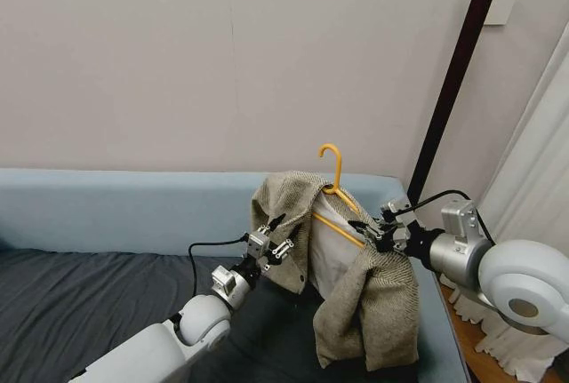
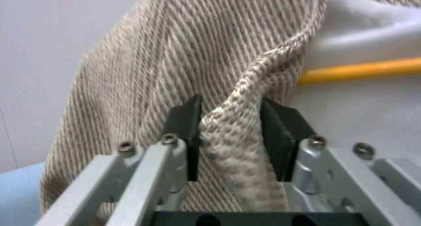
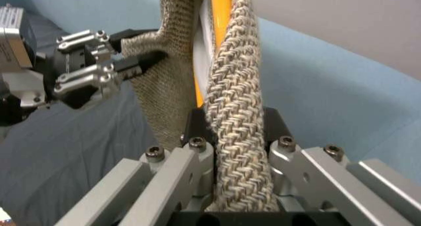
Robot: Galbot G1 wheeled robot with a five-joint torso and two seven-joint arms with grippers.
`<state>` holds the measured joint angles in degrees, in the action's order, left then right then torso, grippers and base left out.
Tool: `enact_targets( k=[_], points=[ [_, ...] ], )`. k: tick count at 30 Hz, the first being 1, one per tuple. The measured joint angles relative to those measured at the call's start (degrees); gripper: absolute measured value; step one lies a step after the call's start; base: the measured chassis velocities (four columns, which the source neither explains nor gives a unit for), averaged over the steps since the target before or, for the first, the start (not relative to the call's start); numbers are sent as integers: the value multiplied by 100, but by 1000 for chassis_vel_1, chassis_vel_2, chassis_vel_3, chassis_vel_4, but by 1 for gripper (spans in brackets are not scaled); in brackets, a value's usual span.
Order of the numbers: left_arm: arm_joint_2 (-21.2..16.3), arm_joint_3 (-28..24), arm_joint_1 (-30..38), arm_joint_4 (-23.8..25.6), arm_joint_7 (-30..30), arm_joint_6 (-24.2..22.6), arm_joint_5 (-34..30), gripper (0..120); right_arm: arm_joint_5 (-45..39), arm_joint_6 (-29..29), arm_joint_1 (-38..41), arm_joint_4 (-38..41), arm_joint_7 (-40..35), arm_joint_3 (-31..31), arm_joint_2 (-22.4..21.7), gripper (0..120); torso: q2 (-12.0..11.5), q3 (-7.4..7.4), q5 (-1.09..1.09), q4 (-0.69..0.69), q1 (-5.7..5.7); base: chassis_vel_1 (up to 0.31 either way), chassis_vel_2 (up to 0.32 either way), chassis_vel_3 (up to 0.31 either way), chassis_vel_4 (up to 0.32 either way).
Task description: Pick up the clothes from the sofa and hang them on the clothes hanger.
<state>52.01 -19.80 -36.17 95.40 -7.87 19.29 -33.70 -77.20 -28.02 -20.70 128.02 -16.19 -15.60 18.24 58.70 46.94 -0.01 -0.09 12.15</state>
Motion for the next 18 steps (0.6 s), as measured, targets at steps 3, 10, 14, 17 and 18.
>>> enact_targets(
  k=[3,10,14,17,18],
  points=[
    [0,59,69,29,-49,6,-5,19,68,-19,2,4,0,-44,-2,10,0,0,0,0,0,0,0,0,0],
    [-196,182,335,233,-119,-14,-179,3,157,-53,4,-48,-25,-91,26,10,0,0,0,0,0,0,0,0,0],
    [-326,258,461,366,-137,-30,-329,3,155,-82,40,-157,-55,-102,67,10,0,0,0,0,0,0,0,0,0],
    [-398,374,521,466,-176,-66,-423,3,156,-99,49,-241,-68,-115,103,10,0,0,0,0,0,0,0,0,0],
    [-425,423,555,501,-204,-94,-472,3,158,-103,50,-270,-69,-123,112,10,0,0,0,0,0,0,0,0,0]
  ],
)
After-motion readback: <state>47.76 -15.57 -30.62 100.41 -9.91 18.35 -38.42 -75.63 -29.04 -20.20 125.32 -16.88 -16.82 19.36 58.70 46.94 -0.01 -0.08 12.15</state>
